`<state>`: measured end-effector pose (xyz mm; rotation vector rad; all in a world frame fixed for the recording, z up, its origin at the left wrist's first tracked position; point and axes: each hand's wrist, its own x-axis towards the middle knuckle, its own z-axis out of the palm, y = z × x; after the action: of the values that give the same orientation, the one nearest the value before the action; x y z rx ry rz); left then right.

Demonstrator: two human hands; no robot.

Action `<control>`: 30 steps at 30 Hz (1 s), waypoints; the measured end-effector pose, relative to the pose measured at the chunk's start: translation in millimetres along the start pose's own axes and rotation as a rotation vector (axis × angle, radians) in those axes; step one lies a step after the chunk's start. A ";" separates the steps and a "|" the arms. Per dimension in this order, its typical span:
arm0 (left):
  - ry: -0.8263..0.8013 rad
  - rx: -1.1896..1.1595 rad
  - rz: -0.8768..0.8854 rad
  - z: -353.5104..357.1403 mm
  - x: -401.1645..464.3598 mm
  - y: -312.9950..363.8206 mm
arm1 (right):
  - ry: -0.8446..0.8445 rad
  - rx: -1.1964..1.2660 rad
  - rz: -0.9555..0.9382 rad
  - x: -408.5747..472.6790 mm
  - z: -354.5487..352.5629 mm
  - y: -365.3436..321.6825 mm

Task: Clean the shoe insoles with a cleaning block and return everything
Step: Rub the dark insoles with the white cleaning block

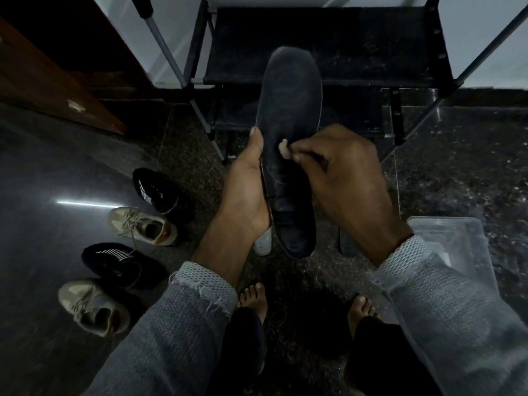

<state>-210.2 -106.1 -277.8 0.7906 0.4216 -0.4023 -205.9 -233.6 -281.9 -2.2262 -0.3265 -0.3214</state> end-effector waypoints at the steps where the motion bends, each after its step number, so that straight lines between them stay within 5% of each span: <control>1: 0.019 -0.006 0.005 -0.6 -0.2 0.9 | -0.020 0.017 -0.024 -2.7 3.0 -4.7; 5: 0.086 0.011 0.052 -2.3 -1.5 3.9 | -0.104 0.003 -0.135 -10.3 14.4 -18.7; 13: 0.029 -0.011 0.052 0.3 -1.1 1.7 | 0.047 -0.030 0.029 -3.1 7.9 -3.8; 19: 0.065 -0.001 0.067 -1.0 -1.9 0.6 | -0.035 0.015 -0.120 -6.6 16.2 -18.0; 26: -0.037 -0.011 -0.001 2.5 -1.2 -7.3 | 0.117 -0.018 0.065 10.6 6.8 1.3; 30: -0.002 -0.002 0.038 -1.0 -0.5 -4.1 | 0.033 0.043 -0.061 1.4 14.0 -9.8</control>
<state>-212.9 -107.8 -280.6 0.7953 0.4042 -0.3675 -206.2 -216.5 -283.0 -2.1690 -0.3805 -0.3800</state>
